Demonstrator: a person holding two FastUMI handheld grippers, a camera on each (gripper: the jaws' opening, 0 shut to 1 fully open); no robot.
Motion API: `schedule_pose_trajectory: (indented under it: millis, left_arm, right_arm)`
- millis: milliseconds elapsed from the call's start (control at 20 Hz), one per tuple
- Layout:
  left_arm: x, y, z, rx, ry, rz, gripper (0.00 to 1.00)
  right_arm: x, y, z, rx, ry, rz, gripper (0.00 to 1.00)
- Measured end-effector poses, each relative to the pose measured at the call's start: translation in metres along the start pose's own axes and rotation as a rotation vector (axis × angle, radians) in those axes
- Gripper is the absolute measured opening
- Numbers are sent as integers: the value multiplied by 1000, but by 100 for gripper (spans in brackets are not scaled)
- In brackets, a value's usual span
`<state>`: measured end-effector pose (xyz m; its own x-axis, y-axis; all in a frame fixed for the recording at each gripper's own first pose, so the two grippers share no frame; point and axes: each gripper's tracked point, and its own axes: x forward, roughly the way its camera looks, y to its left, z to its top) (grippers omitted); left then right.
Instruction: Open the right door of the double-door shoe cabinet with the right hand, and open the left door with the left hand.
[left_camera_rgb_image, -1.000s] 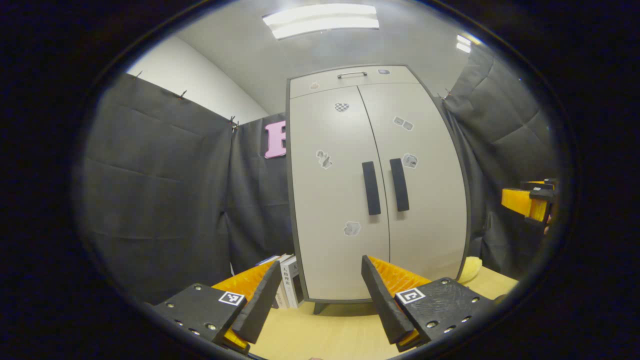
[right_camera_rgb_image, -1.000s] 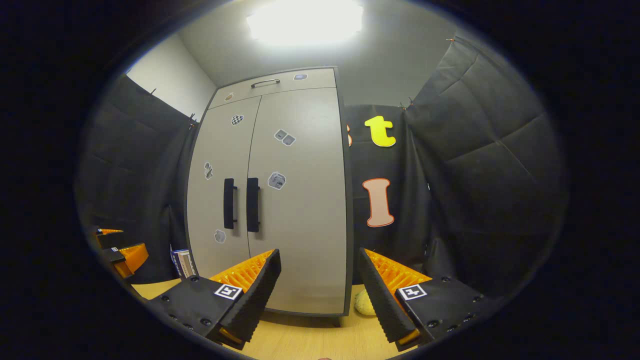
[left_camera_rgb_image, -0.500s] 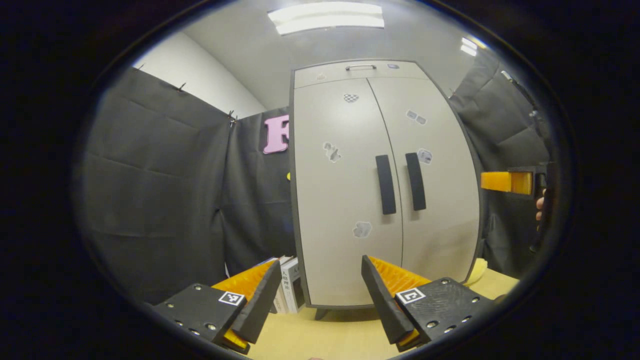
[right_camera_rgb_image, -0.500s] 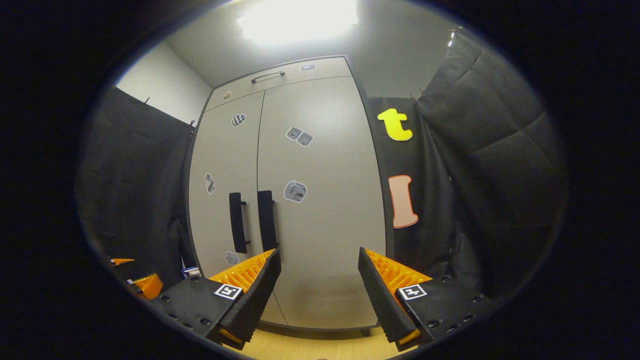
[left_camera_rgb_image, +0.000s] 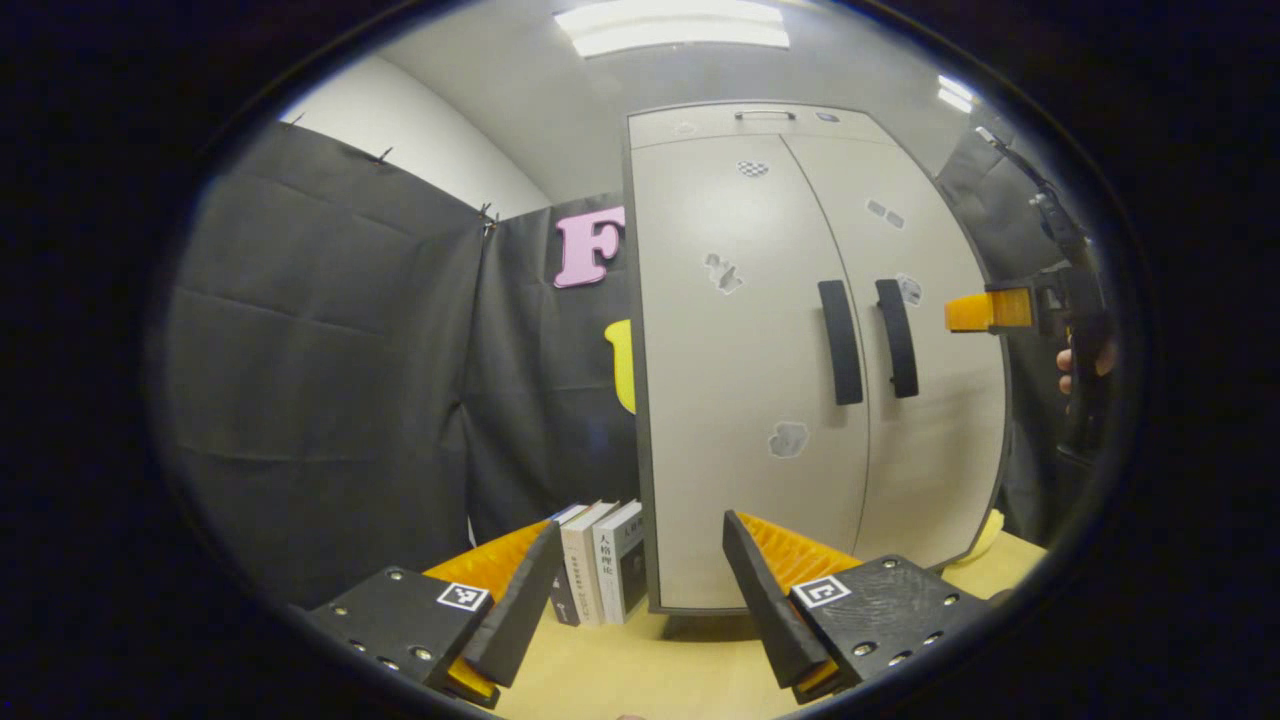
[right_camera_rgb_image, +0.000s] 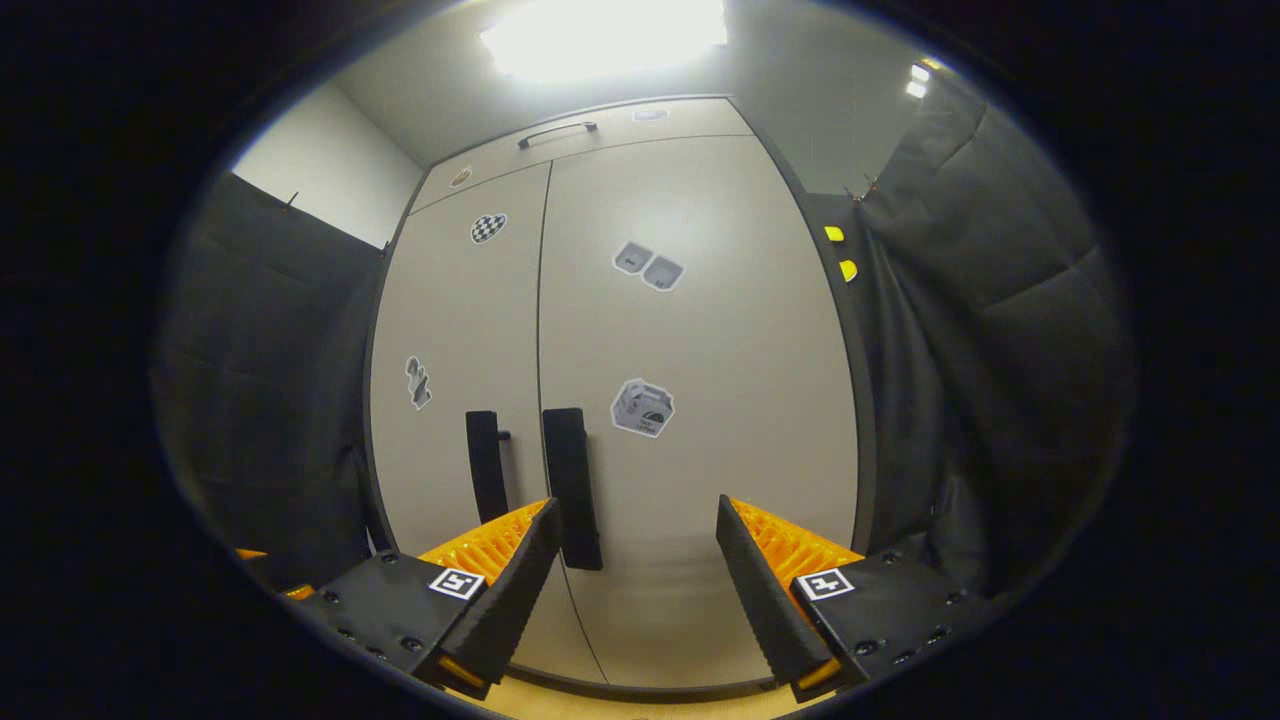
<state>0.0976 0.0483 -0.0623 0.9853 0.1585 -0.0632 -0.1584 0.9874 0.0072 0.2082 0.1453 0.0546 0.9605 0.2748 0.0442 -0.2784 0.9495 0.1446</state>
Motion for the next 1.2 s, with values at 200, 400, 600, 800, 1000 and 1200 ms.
schedule_pose_trajectory:
  millis: [200, 400, 600, 800, 1000, 1200]
  left_arm:
    - [11, 20, -11, 2, 16, 18, 94]
    - [24, 34, -21, 2, 32, 26, 94]
    - [40, 42, -28, -4, 38, 21, 94]
    - [55, 43, -32, -16, 40, 5, 94]
    - [68, 37, -33, -27, 44, -26, 94]
    - [69, 41, -28, -27, 25, -29, 94]
  right_arm:
    - [26, 15, -6, 6, 23, -3, 97]
    - [48, 31, -11, -6, 38, 4, 97]
    - [66, 39, -18, -19, 62, -15, 94]
    - [78, 45, -32, -10, 139, -33, 81]
    - [82, 42, -28, -58, 118, -78, 36]
    - [85, 40, -28, -94, 135, -116, 28]
